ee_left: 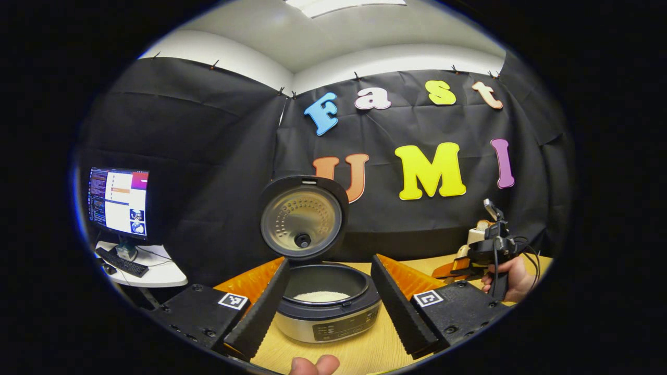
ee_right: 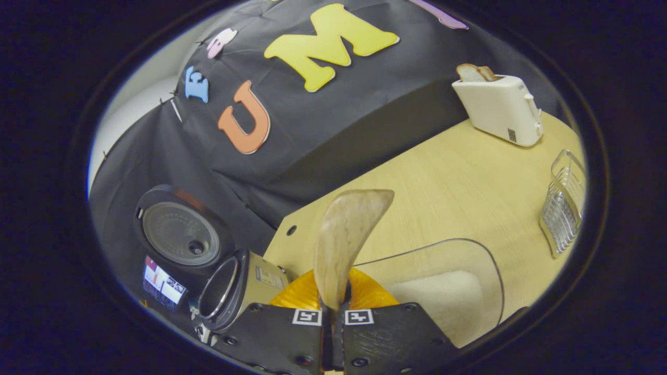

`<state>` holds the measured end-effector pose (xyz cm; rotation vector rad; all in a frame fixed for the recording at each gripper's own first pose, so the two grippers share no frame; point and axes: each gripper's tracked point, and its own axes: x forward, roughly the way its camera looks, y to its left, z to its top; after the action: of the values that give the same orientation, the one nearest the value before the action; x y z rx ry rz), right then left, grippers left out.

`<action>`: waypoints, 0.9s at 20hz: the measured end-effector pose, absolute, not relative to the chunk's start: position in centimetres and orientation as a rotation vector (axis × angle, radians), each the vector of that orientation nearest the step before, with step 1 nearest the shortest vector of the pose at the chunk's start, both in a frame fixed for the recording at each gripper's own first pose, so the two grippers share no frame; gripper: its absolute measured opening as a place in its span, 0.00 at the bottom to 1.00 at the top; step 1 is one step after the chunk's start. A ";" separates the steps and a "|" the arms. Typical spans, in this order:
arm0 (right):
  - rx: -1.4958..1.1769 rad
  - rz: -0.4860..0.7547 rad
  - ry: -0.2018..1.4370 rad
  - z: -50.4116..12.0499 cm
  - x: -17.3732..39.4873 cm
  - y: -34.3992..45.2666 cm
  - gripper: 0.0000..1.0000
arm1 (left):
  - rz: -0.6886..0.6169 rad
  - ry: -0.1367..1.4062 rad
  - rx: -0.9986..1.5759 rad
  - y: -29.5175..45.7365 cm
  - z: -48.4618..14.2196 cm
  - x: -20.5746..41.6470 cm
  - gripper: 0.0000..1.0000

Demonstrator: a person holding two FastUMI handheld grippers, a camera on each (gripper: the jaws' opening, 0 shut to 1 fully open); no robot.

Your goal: Close the left gripper, press the button to open the rice cooker; take a wooden spoon from the chopstick holder with the right hand, scoop a spoonful of rice and pour it into the rice cooker, then put the wooden spoon back into the chopstick holder.

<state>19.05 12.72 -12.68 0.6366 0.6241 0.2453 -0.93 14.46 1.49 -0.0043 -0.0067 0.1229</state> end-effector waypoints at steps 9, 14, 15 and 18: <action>0.773 0.232 0.514 -6.9 19.5 7.3 0.01 | 0.148 0.000 0.030 14.3 1.0 -0.3 0.99; 0.773 0.295 0.476 -2.5 20.6 9.8 0.00 | 0.204 -0.005 0.058 16.2 1.0 -0.6 0.99; 0.776 0.304 0.469 -1.6 21.1 10.5 0.00 | 0.207 0.000 0.055 16.5 0.8 -0.7 0.99; 0.791 0.337 0.450 1.1 22.2 13.1 0.01 | 0.228 0.006 0.050 18.1 0.5 -1.0 0.99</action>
<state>22.19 13.07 1.09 0.7910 0.4498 0.3371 -1.02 18.11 0.51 0.0503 0.0058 0.2281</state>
